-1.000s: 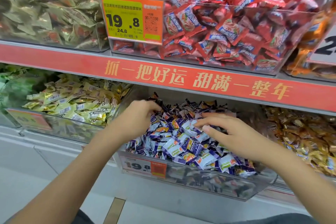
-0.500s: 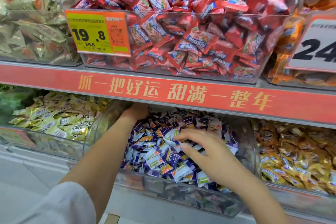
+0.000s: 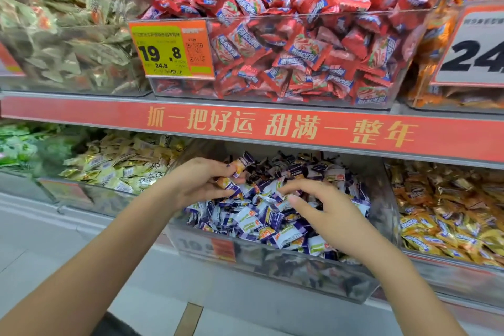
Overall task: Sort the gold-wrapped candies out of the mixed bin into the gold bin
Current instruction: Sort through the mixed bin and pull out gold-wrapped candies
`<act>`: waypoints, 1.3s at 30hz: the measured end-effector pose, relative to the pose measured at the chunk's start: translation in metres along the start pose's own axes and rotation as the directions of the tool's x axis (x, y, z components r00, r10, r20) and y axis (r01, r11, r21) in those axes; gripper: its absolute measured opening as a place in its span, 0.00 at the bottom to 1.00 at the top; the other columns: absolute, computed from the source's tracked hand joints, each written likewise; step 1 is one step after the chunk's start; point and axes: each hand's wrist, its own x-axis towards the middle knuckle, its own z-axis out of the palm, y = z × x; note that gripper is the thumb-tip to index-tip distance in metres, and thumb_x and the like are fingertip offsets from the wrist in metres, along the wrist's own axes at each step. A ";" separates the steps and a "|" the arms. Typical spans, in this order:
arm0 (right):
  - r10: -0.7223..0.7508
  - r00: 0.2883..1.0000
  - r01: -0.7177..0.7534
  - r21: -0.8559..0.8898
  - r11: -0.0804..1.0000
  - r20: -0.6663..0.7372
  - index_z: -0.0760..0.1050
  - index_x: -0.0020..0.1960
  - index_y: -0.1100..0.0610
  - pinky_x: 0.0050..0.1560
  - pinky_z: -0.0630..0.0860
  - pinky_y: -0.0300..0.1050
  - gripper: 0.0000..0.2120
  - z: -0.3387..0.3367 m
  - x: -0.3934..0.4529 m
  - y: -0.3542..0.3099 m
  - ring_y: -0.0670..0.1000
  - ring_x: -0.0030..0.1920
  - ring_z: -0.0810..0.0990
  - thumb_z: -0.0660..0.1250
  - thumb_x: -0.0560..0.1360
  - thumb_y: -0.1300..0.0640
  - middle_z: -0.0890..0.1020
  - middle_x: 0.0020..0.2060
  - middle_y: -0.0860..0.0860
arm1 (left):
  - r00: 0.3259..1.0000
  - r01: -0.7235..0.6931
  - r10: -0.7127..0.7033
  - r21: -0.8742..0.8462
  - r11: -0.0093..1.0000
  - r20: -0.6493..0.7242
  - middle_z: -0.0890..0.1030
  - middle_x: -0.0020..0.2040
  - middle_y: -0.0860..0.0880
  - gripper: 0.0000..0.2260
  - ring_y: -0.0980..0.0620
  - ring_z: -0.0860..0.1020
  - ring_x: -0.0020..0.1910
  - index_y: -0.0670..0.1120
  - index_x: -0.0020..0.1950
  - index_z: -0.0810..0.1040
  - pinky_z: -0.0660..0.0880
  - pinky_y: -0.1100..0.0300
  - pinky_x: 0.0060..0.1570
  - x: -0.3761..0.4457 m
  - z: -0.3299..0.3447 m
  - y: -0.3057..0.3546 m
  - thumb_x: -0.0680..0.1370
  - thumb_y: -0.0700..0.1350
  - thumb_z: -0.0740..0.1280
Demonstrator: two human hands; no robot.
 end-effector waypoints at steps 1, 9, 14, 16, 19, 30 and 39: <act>0.007 1.000 -0.006 0.029 1.000 -0.008 0.74 0.56 0.38 0.60 0.66 0.38 0.08 -0.001 -0.002 -0.001 0.34 0.58 0.69 0.60 0.79 0.47 0.72 0.54 0.28 | 1.000 0.013 -0.013 0.012 1.000 -0.016 0.84 0.50 0.43 0.08 0.58 0.81 0.36 0.38 0.53 0.80 0.79 0.64 0.35 -0.002 -0.001 0.000 0.78 0.40 0.66; 0.284 0.836 -0.185 0.247 0.951 -0.469 0.73 0.57 0.49 0.27 0.65 0.43 0.13 -0.007 -0.016 0.000 0.50 0.25 0.67 0.54 0.81 0.62 0.76 0.35 0.54 | 0.568 -0.606 0.674 0.794 -0.046 0.473 0.78 0.63 0.49 0.17 0.50 0.75 0.63 0.51 0.66 0.75 0.72 0.49 0.63 -0.012 0.042 -0.021 0.78 0.54 0.63; 0.445 0.783 -0.293 0.373 0.880 -0.435 0.67 0.66 0.49 0.43 0.71 0.51 0.19 -0.009 -0.012 -0.003 0.47 0.40 0.74 0.55 0.79 0.65 0.74 0.47 0.49 | 0.626 -0.775 0.118 0.632 -0.011 0.771 0.40 0.77 0.62 0.27 0.58 0.35 0.75 0.65 0.74 0.55 0.29 0.41 0.67 0.004 0.096 -0.036 0.76 0.66 0.56; 0.464 0.777 -0.301 0.396 0.867 -0.426 0.66 0.69 0.50 0.47 0.74 0.56 0.21 -0.011 -0.011 -0.006 0.48 0.43 0.76 0.55 0.79 0.66 0.76 0.49 0.52 | 0.687 -0.722 0.061 0.690 -0.050 0.724 0.36 0.76 0.64 0.24 0.56 0.35 0.75 0.69 0.73 0.52 0.29 0.37 0.67 0.020 0.082 -0.038 0.77 0.67 0.53; 0.488 0.774 -0.358 0.358 0.863 -0.404 0.66 0.68 0.51 0.53 0.74 0.60 0.20 -0.011 -0.012 -0.009 0.59 0.53 0.76 0.56 0.80 0.65 0.78 0.54 0.58 | 0.821 -0.569 -0.013 0.815 -0.109 0.571 0.35 0.75 0.63 0.25 0.53 0.36 0.76 0.73 0.72 0.47 0.33 0.33 0.67 0.037 0.053 -0.038 0.76 0.70 0.49; 0.397 0.903 -0.307 -0.402 0.862 0.162 0.42 0.78 0.45 0.74 0.47 0.55 0.31 0.006 -0.006 0.017 0.58 0.77 0.43 0.50 0.80 0.39 0.43 0.78 0.52 | 0.920 -0.389 -0.090 0.918 -0.076 0.383 0.42 0.78 0.58 0.32 0.47 0.43 0.77 0.70 0.72 0.54 0.40 0.30 0.68 0.016 0.044 -0.032 0.68 0.75 0.46; 0.220 0.850 -0.047 -0.346 0.937 0.478 0.43 0.78 0.45 0.74 0.47 0.46 0.26 0.009 0.007 0.015 0.49 0.77 0.44 0.48 0.83 0.46 0.44 0.78 0.48 | 0.792 -0.465 0.443 0.885 -0.010 0.421 0.77 0.58 0.51 0.11 0.48 0.75 0.59 0.53 0.53 0.78 0.73 0.51 0.57 0.002 0.062 -0.001 0.76 0.57 0.63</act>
